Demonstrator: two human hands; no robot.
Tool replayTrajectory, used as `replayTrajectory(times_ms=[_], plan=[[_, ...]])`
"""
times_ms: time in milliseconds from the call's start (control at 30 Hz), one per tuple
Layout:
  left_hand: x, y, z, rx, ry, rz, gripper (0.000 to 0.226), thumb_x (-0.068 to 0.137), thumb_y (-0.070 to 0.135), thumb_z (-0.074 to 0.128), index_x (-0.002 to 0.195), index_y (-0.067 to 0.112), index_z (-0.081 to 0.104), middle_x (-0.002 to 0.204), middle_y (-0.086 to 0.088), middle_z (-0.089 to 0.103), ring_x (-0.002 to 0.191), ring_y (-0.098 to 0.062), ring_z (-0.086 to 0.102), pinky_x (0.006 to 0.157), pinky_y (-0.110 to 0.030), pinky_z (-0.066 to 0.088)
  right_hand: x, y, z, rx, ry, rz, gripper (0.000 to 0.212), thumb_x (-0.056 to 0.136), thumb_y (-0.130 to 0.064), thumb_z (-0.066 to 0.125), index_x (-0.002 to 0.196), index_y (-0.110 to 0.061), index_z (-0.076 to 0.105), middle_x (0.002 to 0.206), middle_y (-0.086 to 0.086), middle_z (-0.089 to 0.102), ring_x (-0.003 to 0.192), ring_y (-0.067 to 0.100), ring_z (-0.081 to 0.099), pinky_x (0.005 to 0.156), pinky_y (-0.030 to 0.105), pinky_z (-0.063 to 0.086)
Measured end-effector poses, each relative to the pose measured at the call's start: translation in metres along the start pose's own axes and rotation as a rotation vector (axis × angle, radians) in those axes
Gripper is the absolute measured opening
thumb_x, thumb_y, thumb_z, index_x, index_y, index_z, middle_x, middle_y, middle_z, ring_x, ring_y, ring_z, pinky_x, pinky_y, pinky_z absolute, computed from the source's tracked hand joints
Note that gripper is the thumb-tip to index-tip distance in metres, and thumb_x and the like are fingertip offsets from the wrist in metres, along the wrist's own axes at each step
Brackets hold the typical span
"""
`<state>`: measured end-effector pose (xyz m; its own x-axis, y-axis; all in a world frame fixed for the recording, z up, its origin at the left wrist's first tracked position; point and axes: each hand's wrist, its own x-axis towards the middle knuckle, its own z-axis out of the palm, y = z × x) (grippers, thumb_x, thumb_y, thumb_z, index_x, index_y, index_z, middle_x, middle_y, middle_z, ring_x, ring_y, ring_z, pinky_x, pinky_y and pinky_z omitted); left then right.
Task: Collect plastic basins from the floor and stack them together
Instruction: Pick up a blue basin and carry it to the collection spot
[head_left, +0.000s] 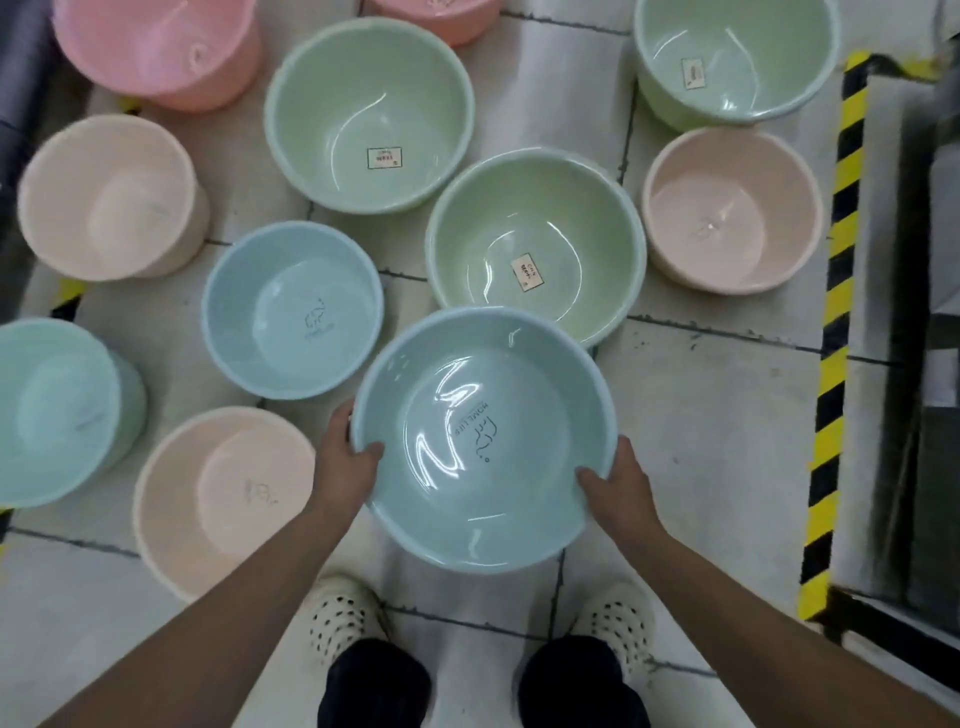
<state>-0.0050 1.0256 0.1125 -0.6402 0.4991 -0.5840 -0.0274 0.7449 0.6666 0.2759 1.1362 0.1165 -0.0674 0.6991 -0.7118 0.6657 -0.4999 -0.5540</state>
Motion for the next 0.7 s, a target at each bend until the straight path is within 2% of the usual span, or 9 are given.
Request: replayTrajectory(times_ms=[100,267,400,500,600,700], plan=[[0.013,-0.033,-0.013,0.013,-0.003,-0.023,0.067,0.077,-0.006,0.061,0.135,0.028,0.051,0.119,-0.001,0.064,0.104,-0.025,0.061,0.090,-0.039,0.051,0.007,0.002,0.029,-0.064,-0.029,-0.005,0.044,0.090,-0.011,0.057,0.132,-0.016,0.042,0.101,0.001,0.054,0.088,0.021,0.054,0.070,0.028,0.043],[0.033,-0.078,-0.011,-0.039,0.010,-0.100,0.064,0.076,-0.007,0.061,0.132,0.024,0.055,0.120,-0.006,0.065,0.107,-0.028,0.061,0.093,-0.042,0.052,0.026,0.016,0.064,-0.128,-0.029,-0.018,0.054,0.088,-0.008,0.060,0.138,-0.017,0.042,0.104,0.001,0.056,0.091,0.021,0.052,0.073,0.028,0.041],[0.050,-0.101,-0.005,-0.062,-0.009,-0.129,0.068,0.077,-0.009,0.059,0.136,0.025,0.054,0.117,-0.002,0.065,0.101,-0.024,0.062,0.080,-0.029,0.049,0.043,0.031,0.083,-0.168,-0.018,0.018,0.063,0.086,-0.011,0.063,0.143,-0.021,0.039,0.123,0.008,0.061,0.097,0.022,0.054,0.085,0.038,0.051],[0.060,-0.112,0.001,-0.077,-0.030,-0.114,0.067,0.076,-0.009,0.057,0.132,0.026,0.056,0.112,0.002,0.066,0.096,-0.020,0.063,0.069,-0.018,0.046,0.053,0.039,0.094,-0.161,-0.007,0.061,0.066,0.087,-0.010,0.063,0.145,-0.024,0.037,0.125,0.008,0.059,0.099,0.023,0.054,0.087,0.038,0.049],[0.071,-0.121,0.005,-0.072,-0.071,-0.090,0.069,0.075,-0.012,0.055,0.131,0.028,0.056,0.108,0.006,0.067,0.093,-0.014,0.064,0.065,-0.014,0.046,0.060,0.050,0.104,-0.166,-0.002,0.095,0.066,0.088,-0.011,0.063,0.146,-0.022,0.033,0.126,0.011,0.059,0.097,0.023,0.053,0.087,0.038,0.049],[0.078,-0.129,0.005,-0.046,-0.100,-0.053,0.072,0.072,-0.015,0.053,0.128,0.029,0.058,0.103,0.011,0.069,0.085,0.002,0.065,0.065,-0.010,0.049,0.062,0.058,0.114,-0.190,0.005,0.114,0.063,0.089,-0.011,0.063,0.145,-0.017,0.034,0.125,0.014,0.059,0.095,0.024,0.052,0.088,0.040,0.049]])
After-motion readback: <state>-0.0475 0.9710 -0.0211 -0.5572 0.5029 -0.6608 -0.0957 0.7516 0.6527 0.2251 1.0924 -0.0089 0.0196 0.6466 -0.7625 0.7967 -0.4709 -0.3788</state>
